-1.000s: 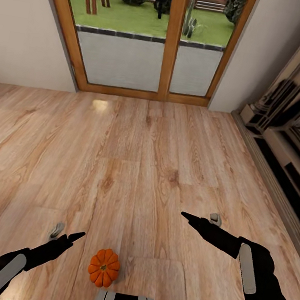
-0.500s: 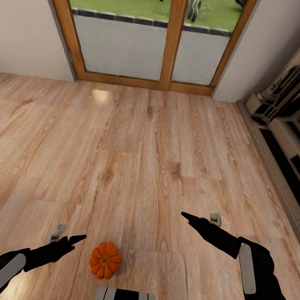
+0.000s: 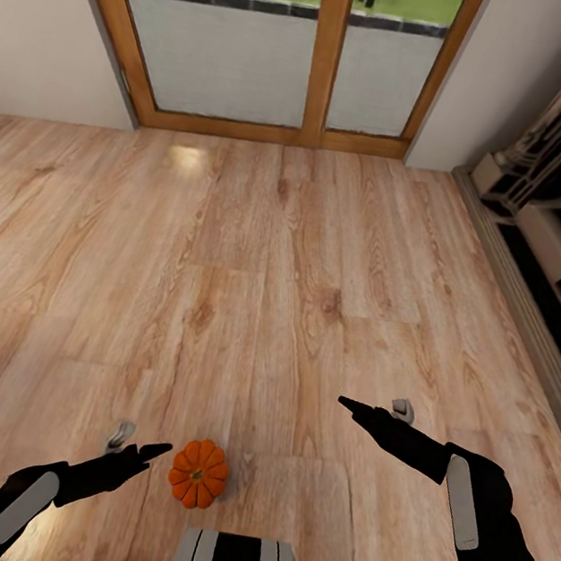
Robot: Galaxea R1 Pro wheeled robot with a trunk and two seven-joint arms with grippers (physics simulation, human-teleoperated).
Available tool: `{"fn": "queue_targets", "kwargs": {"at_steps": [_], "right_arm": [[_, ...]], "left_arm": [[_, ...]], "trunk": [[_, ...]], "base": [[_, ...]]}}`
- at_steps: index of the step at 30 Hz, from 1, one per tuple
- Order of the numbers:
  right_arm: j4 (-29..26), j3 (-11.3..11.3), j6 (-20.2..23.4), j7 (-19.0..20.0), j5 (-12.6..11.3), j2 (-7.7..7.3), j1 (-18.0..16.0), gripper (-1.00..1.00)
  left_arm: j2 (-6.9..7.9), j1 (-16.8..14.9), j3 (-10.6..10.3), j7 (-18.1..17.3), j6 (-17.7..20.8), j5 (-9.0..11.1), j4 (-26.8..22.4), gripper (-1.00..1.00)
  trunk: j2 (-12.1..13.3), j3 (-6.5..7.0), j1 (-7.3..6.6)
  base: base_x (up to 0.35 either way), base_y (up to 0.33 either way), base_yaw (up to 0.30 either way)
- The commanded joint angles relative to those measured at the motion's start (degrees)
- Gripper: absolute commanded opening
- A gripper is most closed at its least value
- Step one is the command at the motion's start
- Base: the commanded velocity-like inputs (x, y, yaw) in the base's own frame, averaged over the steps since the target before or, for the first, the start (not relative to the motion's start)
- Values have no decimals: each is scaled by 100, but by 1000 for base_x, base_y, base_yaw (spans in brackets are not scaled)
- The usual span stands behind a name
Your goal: Place each of the two pumpkins and all three candles from the living room inside a cabinet in the living room (use any cabinet), then make sure every cabinet is closed, and position the cauldron so it is next to a table in the living room.
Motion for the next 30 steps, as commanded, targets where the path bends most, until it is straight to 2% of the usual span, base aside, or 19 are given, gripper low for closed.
{"fn": "queue_targets", "kwargs": {"at_steps": [1,30], "right_arm": [[1,-8,24,34,19,1,-4,100],[8,-8,21,34,19,-1,-4,100]], "left_arm": [[5,-3,-38,8,32,50,-8,100],[-13,-3,-90,76,2,7,-38,100]], "trunk": [[-3,-26,1],[-42,-669,76]], "base": [[0,0,0],[0,0,0]]}}
